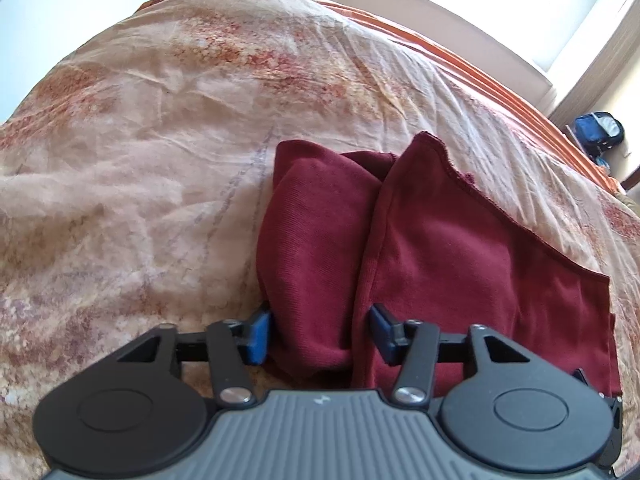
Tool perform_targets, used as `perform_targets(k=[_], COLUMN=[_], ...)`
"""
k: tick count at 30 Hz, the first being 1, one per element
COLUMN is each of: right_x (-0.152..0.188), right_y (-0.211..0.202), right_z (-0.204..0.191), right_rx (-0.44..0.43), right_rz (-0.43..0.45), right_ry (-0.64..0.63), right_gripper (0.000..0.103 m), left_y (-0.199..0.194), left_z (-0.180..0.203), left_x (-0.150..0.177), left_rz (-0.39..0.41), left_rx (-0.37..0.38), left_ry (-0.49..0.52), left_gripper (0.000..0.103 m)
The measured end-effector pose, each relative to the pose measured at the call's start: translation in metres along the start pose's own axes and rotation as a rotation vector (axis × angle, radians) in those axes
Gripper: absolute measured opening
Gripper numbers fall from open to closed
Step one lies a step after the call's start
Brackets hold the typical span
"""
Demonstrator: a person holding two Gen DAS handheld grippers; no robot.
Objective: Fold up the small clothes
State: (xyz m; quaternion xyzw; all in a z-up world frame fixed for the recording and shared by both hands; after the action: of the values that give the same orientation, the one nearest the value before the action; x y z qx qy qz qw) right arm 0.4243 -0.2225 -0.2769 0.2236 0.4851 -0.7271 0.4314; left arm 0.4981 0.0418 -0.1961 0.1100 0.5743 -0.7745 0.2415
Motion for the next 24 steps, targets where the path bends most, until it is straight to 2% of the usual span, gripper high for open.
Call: perform_targets(k=[1, 2, 3, 4, 9, 17, 24], right_x=[0.000, 0.000, 0.000, -0.002, -0.014, -0.032, -0.029], right_y=[0.000, 0.000, 0.000, 0.001, 0.003, -0.012, -0.037], right_z=[0.000, 0.000, 0.001, 0.002, 0.016, 0.042, 0.096], right_rx=[-0.001, -0.003, -0.007, -0.015, -0.080, -0.128, -0.135], right_rz=[0.000, -0.001, -0.005, -0.012, -0.074, 0.013, 0.054], right_ry=[0.001, 0.003, 0.006, 0.010, 0.042, 0.019, 0.038], right_gripper=[0.102, 0.102, 0.102, 0.102, 0.102, 0.102, 0.102], left_y=[-0.001, -0.002, -0.004, -0.006, -0.025, -0.062, -0.084], left_z=[0.001, 0.002, 0.004, 0.008, 0.035, 0.093, 0.183], left_x=[-0.001, -0.001, -0.002, -0.003, -0.007, -0.020, -0.019], left_rz=[-0.005, -0.007, -0.003, 0.003, 0.049, 0.118, 0.153], left_rx=[0.002, 0.012, 0.025, 0.028, 0.004, 0.037, 0.087], left_ry=[-0.003, -0.009, -0.013, -0.008, 0.083, 0.147, 0.251], left_gripper=[0.032, 0.025, 0.013, 0.011, 0.009, 0.008, 0.008])
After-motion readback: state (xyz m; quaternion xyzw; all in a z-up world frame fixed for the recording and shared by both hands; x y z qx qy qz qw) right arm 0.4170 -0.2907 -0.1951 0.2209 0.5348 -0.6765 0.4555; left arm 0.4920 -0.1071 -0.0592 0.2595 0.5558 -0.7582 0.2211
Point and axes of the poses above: each gripper's, at about its wrist camera, not at the fingertips, and y roughly the way its jaws point, z to its right, x to its underside, the point moved 5 cm from there along y, roughly the way its jaws point, and after that the axes turned 1 degree about x, right-handed, at the moved point
